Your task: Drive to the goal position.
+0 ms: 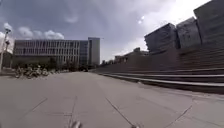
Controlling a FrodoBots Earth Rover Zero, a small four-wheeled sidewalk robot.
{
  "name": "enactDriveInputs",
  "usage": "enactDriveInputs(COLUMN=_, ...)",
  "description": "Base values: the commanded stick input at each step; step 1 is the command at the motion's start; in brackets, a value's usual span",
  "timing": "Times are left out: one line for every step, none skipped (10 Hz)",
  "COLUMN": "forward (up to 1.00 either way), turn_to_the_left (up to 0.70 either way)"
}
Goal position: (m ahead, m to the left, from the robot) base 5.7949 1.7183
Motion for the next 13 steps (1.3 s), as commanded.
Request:
enactDriveInputs(forward=0.7, turn_to_the_left=0.0)
enactDriveInputs(forward=0.7, turn_to_the_left=0.0)
enactDriveInputs(forward=0.7, turn_to_the_left=0.0)
enactDriveInputs(forward=0.7, turn_to_the_left=0.0)
enactDriveInputs(forward=0.7, turn_to_the_left=0.0)
enactDriveInputs(forward=0.38, turn_to_the_left=0.0)
enactDriveInputs(forward=0.0, turn_to_the_left=0.0)
enactDriveInputs(forward=0.0, turn_to_the_left=0.0)
enactDriveInputs(forward=0.0, turn_to_the_left=0.0)
enactDriveInputs(forward=0.0, turn_to_the_left=0.0)
enactDriveInputs(forward=0.0, turn_to_the_left=0.0)
enactDriveInputs(forward=0.0, turn_to_the_left=0.0)
enactDriveInputs(forward=0.0, turn_to_the_left=0.0)
